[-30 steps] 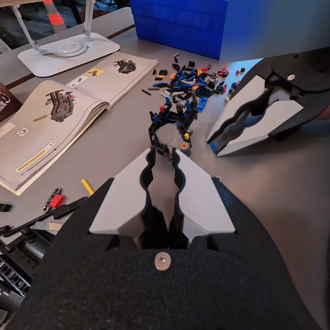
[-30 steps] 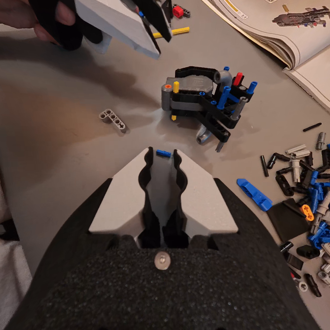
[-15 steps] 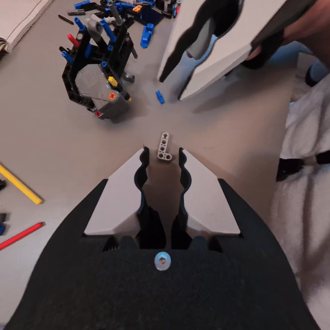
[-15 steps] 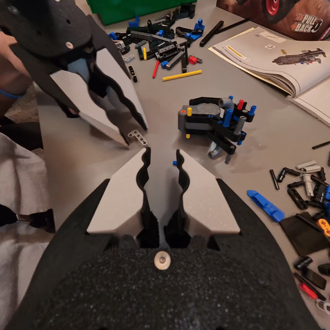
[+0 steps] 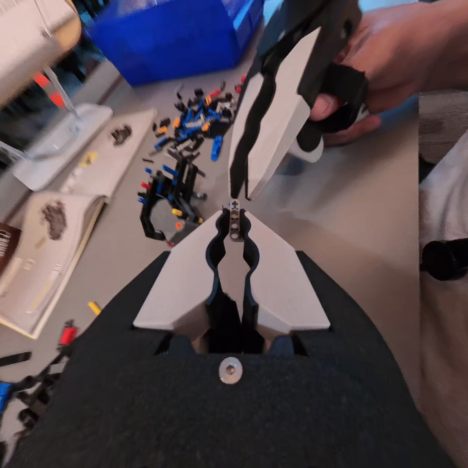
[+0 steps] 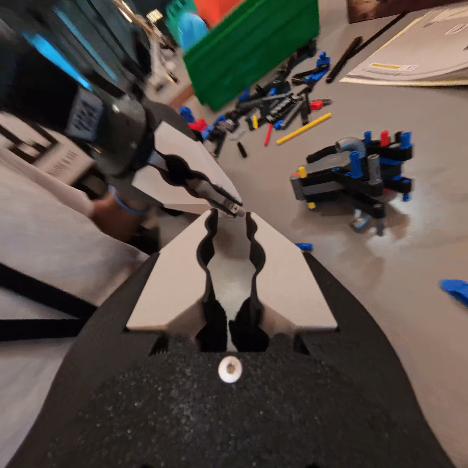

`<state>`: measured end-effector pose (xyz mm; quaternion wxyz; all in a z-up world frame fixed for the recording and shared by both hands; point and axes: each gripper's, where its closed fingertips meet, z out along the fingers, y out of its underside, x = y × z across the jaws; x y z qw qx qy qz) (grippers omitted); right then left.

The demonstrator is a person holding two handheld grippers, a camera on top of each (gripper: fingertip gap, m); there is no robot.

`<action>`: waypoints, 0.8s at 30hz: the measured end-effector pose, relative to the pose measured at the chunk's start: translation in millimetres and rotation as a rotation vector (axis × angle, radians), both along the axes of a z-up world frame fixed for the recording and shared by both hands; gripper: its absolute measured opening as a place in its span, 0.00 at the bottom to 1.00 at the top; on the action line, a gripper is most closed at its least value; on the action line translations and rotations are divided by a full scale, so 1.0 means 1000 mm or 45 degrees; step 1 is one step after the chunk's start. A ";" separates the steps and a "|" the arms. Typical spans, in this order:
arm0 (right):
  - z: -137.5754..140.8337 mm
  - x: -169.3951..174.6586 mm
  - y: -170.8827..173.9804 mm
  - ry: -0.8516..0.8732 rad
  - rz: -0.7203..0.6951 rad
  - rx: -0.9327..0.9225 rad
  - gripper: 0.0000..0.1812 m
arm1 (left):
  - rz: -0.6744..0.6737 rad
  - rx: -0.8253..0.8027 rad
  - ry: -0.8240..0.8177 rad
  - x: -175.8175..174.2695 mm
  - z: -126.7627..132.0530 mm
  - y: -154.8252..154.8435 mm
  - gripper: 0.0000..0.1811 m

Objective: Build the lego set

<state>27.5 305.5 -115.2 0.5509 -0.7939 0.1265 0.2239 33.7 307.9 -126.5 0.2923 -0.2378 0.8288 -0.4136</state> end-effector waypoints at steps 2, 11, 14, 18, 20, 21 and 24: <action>0.008 -0.006 -0.001 0.166 0.061 0.068 0.10 | 0.013 0.016 -0.076 0.002 0.010 0.001 0.03; 0.012 -0.002 -0.004 0.248 0.038 0.132 0.09 | -0.029 0.043 -0.197 0.000 0.020 -0.007 0.03; 0.013 -0.002 -0.003 0.302 0.052 0.149 0.05 | -0.059 0.054 -0.209 -0.003 0.019 -0.014 0.03; 0.013 0.000 -0.004 0.315 0.043 0.146 0.04 | -0.056 0.064 -0.237 -0.002 0.019 -0.017 0.03; 0.011 0.006 -0.002 0.219 -0.034 0.135 0.04 | -0.003 0.053 -0.216 0.004 0.017 -0.015 0.03; 0.009 0.007 -0.001 0.135 -0.062 0.114 0.04 | 0.025 0.063 -0.199 0.007 0.014 -0.014 0.05; 0.002 0.005 0.003 -0.028 -0.099 0.038 0.04 | 0.054 0.109 -0.208 0.011 0.008 -0.013 0.06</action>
